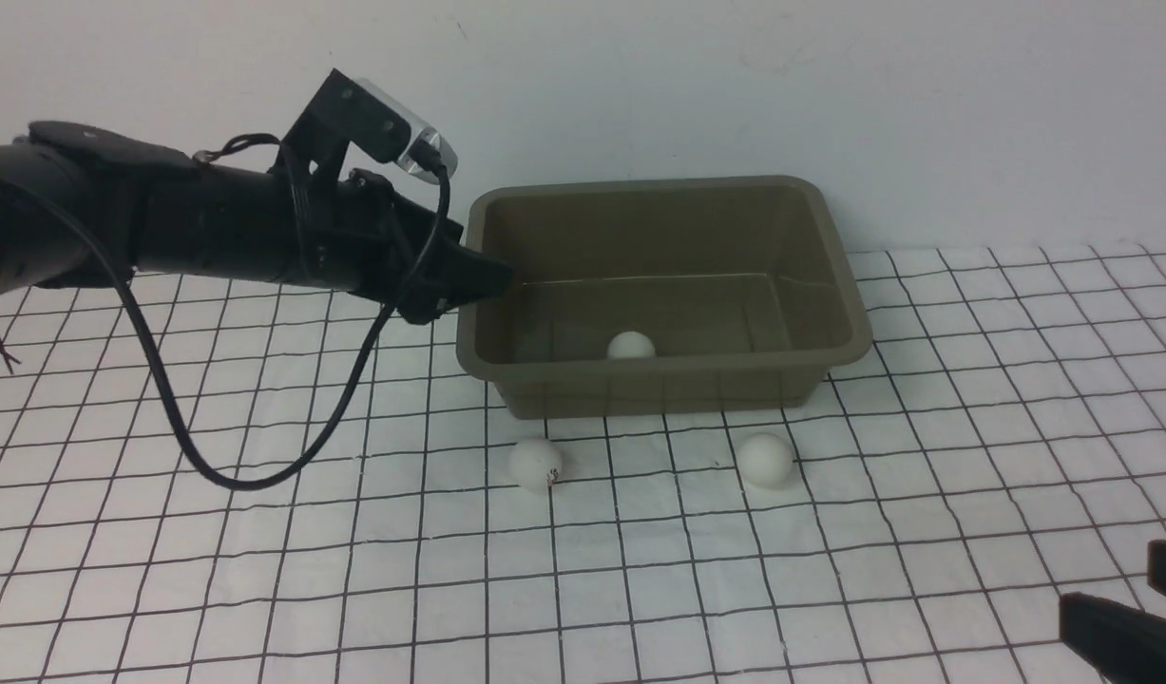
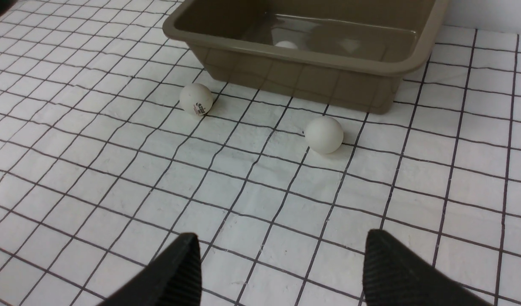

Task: Put the table tennis balls into the box on the white checkered tablecloth.
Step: 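Reach for and grasp a ping pong ball on the table beside the basket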

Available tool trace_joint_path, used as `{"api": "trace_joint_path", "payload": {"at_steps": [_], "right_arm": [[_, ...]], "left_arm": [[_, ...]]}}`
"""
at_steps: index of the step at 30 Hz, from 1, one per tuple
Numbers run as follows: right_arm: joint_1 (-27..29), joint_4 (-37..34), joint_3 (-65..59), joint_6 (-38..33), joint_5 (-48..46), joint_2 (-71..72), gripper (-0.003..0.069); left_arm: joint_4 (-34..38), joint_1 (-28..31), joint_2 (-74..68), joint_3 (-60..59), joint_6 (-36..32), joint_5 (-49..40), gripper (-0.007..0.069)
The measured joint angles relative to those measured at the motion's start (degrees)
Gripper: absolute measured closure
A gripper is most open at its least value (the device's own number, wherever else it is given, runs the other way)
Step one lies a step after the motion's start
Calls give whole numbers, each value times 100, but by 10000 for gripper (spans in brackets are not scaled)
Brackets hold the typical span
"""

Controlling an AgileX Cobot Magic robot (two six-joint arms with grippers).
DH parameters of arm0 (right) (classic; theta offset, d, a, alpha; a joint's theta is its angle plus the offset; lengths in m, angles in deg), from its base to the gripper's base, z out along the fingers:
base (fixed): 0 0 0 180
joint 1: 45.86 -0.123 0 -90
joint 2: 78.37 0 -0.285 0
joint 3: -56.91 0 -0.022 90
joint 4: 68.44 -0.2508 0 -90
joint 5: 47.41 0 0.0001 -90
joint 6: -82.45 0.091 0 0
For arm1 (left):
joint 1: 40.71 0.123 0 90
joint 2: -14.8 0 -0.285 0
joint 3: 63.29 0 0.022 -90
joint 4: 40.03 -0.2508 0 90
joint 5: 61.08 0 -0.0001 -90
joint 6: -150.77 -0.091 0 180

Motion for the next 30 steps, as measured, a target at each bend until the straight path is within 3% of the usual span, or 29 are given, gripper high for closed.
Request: {"api": "trace_joint_path", "payload": {"at_steps": [2, 3, 8, 15, 22, 30], "right_arm": [[0, 0, 0, -13, -26, 0, 197], [0, -5, 0, -13, -38, 0, 197], [0, -20, 0, -18, -20, 0, 197], [0, -40, 0, -18, 47, 0, 197], [0, -40, 0, -60, 121, 0, 197], [0, -90, 0, -193, 144, 0, 197]], "left_arm": [[-1066, 0, 270, 0, 852, -133, 134], [-1703, -7, 395, 0, 1685, -250, 136], [-3068, -7, 773, 0, 3228, -819, 136], [-3320, -37, 1147, 0, 4171, -2023, 136], [-4055, -794, 1160, -30, 5439, -2432, 159], [-4672, -1121, 1165, -37, 6048, -2520, 232]]}}
